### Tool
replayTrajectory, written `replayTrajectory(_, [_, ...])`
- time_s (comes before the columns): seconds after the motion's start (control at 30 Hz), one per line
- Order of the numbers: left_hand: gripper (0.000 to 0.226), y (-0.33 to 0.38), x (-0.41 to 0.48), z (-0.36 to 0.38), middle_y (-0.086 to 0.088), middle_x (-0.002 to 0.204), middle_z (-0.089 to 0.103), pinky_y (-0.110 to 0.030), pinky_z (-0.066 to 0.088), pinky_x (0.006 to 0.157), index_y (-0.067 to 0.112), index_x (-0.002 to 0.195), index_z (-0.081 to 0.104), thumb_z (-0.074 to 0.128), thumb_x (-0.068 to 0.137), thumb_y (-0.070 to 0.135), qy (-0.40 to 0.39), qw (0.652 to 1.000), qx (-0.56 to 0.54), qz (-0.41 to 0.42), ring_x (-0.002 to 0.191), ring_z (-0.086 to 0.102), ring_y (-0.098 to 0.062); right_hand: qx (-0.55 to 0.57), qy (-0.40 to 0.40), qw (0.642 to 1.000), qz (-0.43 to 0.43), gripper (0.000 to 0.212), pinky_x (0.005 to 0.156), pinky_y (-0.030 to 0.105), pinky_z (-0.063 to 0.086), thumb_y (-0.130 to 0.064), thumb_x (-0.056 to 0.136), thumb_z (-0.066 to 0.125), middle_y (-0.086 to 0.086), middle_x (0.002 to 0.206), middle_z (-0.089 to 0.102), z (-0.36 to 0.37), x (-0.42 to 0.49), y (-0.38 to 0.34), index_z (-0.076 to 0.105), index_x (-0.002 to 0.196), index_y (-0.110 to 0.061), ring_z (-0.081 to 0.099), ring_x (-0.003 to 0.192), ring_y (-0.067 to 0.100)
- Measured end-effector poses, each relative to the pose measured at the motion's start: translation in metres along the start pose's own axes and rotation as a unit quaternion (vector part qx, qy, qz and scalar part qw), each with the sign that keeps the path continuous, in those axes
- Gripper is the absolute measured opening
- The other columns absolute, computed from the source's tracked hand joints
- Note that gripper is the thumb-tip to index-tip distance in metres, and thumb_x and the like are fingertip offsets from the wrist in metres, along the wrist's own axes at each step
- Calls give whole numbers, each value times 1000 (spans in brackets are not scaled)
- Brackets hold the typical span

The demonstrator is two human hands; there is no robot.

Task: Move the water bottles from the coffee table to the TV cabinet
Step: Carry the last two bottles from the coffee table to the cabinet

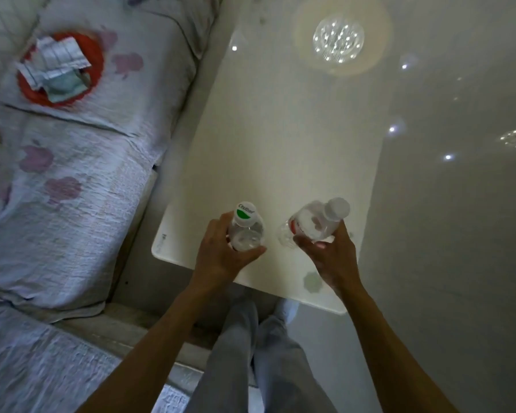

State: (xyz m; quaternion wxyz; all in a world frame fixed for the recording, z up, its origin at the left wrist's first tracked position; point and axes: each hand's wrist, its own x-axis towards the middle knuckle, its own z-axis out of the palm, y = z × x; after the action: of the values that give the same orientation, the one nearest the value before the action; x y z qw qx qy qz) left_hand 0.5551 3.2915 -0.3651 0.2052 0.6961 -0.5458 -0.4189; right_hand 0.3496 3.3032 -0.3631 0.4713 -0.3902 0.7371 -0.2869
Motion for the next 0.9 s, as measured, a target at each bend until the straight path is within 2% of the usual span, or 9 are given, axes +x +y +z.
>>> replayTrajectory(0.1, [79, 49, -28, -14, -2, 118, 57, -21, 50, 81, 16, 125, 49, 88, 59, 33, -29, 999, -4, 20, 103, 58, -15, 26, 34, 999, -26, 67, 82, 13, 42, -28, 74, 82, -3, 124, 60, -46, -30, -28, 49, 133, -21, 57, 108, 14])
replayTrajectory(0.2, [77, 88, -53, -21, -2, 119, 60, -10, 49, 77, 14, 124, 51, 89, 59, 31, -41, 997, -13, 59, 105, 61, -16, 44, 57, 997, -36, 57, 71, 4, 38, -28, 76, 81, -11, 114, 59, -87, -61, -42, 52, 124, -26, 57, 104, 9])
replayTrajectory(0.27, [72, 114, -66, -23, 4, 115, 60, -4, 48, 71, 16, 122, 51, 88, 62, 29, -64, 994, -5, 86, 100, 60, -10, 58, 73, 995, -35, 54, 72, 6, 39, -29, 76, 81, -11, 112, 59, -108, -79, -47, 52, 121, -29, 56, 102, 9])
replayTrajectory(0.4, [63, 160, -82, -19, 17, 103, 55, 6, 40, 66, 28, 115, 47, 85, 65, 27, -99, 985, -2, 142, 88, 55, 5, 58, 99, 992, -44, 63, 84, 17, 44, -34, 74, 82, -11, 117, 59, -132, -106, -46, 50, 128, -27, 55, 105, 8])
replayTrajectory(0.5, [62, 180, -90, -13, 27, 98, 52, 6, 40, 68, 31, 115, 46, 84, 66, 26, -141, 976, -2, 168, 85, 53, 14, 50, 115, 991, -40, 66, 78, 11, 39, -38, 74, 81, -13, 118, 57, -142, -120, -40, 48, 130, -29, 54, 104, 5])
replayTrajectory(0.6, [60, 192, -90, -7, 30, 99, 53, 3, 43, 69, 34, 113, 47, 84, 66, 25, -192, 962, 11, 194, 85, 55, 16, 42, 155, 987, -15, 64, 72, 8, 37, -41, 73, 81, -13, 113, 56, -149, -130, -34, 49, 127, -28, 54, 100, 6])
replayTrajectory(0.7, [61, 199, -88, 3, 26, 100, 58, -3, 45, 70, 41, 110, 48, 85, 64, 27, -256, 943, 31, 212, 89, 57, 10, 56, 211, 976, 16, 61, 81, 24, 46, -44, 72, 81, -9, 111, 58, -154, -144, -26, 49, 122, -27, 58, 101, 13])
replayTrajectory(0.8, [58, 208, -88, 9, 30, 98, 60, -8, 45, 72, 48, 104, 50, 86, 62, 32, -304, 923, 56, 228, 90, 58, 9, 79, 258, 962, 42, 56, 85, 34, 53, -48, 72, 80, -8, 113, 63, -156, -165, -17, 48, 116, -33, 64, 100, 15])
replayTrajectory(0.9, [56, 215, -88, 14, 21, 98, 68, -12, 48, 75, 38, 109, 58, 86, 60, 34, -348, 897, 76, 263, 91, 62, 5, 83, 296, 950, 58, 57, 85, 36, 55, -48, 72, 80, -7, 115, 65, -153, -188, -11, 52, 119, -30, 64, 100, 14])
